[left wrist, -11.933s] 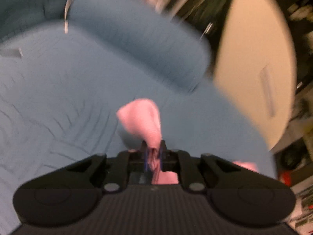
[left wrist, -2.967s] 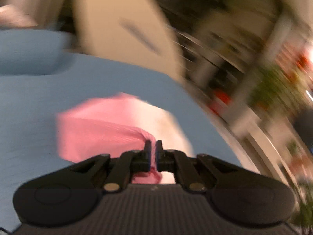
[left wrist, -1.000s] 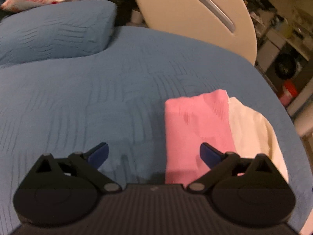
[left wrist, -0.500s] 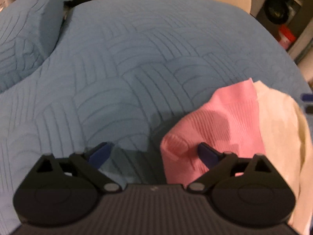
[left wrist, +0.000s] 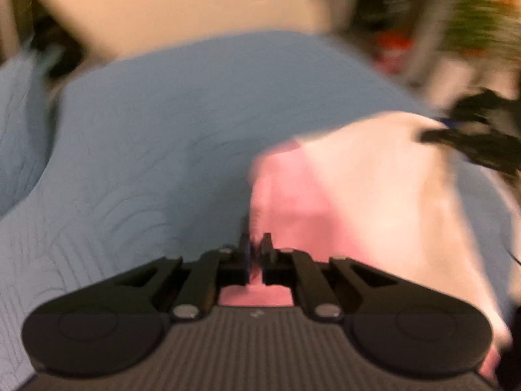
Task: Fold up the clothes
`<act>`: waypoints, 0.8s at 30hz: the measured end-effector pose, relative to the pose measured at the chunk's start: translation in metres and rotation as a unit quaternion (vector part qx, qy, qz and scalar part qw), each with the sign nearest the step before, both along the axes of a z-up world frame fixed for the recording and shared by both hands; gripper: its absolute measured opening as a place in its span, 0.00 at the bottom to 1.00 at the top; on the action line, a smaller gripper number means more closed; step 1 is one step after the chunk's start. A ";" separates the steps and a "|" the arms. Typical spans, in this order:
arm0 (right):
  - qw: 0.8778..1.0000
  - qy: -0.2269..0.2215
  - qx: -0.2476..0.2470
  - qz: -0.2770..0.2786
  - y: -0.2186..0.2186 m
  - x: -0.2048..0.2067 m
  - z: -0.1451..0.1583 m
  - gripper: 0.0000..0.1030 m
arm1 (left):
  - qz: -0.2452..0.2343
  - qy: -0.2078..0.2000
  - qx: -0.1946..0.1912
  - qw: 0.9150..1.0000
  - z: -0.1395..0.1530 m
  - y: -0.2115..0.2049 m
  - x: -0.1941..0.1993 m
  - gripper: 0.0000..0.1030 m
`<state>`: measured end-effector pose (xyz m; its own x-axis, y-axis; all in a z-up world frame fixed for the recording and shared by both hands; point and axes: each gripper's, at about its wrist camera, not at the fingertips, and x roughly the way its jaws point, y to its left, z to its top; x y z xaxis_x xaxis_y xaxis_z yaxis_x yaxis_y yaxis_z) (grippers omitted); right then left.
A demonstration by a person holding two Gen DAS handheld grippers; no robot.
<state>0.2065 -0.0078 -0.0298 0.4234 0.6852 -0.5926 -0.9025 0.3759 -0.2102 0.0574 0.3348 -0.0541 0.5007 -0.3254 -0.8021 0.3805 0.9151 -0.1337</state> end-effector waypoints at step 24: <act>0.930 0.291 0.118 -0.188 -0.084 -0.005 -0.063 0.76 | 0.140 0.036 -0.009 0.989 -0.088 0.000 -0.034 0.94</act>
<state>0.2016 -0.0915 -0.0929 0.3137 0.6935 -0.6486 -0.6322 0.6622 0.4022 0.0232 0.3349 -0.1421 0.5147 -0.1972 -0.8344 0.1009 0.9804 -0.1694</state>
